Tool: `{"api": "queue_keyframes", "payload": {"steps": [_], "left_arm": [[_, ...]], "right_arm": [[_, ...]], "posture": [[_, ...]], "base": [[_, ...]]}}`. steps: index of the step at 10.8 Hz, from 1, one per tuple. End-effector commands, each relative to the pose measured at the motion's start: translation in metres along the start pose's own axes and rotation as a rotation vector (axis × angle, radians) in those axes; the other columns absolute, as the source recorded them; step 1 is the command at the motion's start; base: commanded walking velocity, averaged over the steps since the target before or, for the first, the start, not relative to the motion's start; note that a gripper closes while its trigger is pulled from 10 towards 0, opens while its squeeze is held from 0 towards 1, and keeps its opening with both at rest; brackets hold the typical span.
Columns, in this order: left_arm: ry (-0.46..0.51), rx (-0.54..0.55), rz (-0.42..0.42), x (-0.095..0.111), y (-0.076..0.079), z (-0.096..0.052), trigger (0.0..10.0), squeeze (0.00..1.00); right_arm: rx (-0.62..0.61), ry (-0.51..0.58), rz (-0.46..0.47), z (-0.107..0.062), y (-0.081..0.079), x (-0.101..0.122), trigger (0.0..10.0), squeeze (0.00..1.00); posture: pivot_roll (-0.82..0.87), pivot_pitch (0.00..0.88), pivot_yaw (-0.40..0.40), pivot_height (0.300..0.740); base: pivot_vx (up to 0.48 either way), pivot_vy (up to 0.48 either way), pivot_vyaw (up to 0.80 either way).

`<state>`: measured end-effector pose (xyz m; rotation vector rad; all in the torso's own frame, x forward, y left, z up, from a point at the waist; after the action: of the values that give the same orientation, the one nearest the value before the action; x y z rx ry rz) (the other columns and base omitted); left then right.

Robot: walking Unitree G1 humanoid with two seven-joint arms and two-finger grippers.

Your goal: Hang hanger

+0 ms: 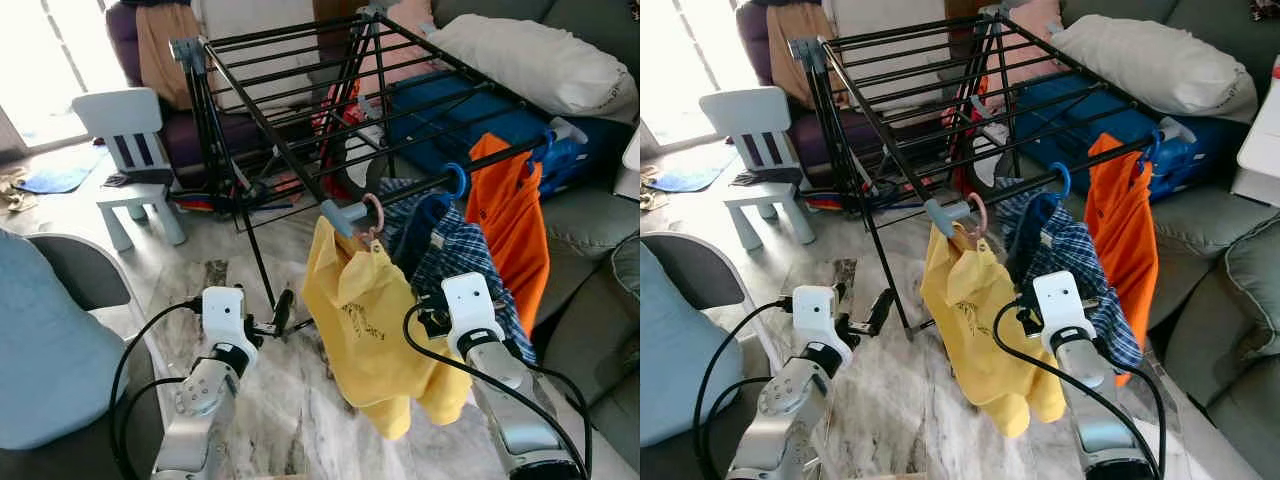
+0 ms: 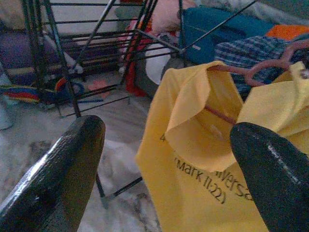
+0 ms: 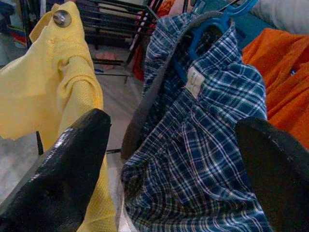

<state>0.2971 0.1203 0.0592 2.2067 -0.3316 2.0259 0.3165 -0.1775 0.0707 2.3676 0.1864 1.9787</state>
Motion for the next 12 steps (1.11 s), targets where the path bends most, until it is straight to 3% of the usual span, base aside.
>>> {"api": "queue_keyframes", "payload": {"steps": [1,6,12], "left_arm": [[0.031,0.035,0.018,0.011,-0.009,0.001,10.0,0.0],[0.028,0.042,0.009,0.009,-0.006,0.001,10.0,0.0],[0.013,0.065,-0.045,0.008,-0.009,0.003,10.0,0.0]], "right_arm": [[0.017,0.038,-0.02,0.005,0.0,0.012,10.0,0.0],[0.038,0.056,-0.03,0.005,-0.007,0.015,10.0,0.0],[0.091,0.039,-0.018,0.003,-0.015,0.01,10.0,0.0]], "posture": [[-0.28,0.0,0.048,0.74],[-0.27,0.0,0.044,0.74],[-0.28,0.0,0.048,0.74]], "base": [[0.0,-0.319,0.0],[0.0,-0.321,0.0],[0.0,0.0,0.0]]}}
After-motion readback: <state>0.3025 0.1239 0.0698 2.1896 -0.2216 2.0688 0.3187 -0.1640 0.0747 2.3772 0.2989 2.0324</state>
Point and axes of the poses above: a point about 5 cm out from each wrist's last joint towards the gripper, its own z axis pointing out of the wrist towards the gripper, its own x axis along the axis of the wrist's last joint, y = z × x, the point moved 3 cm from there along z, pointing out of the wrist towards the gripper, and after that the axes turned 12 degrees about z, right-handed, at the moved point
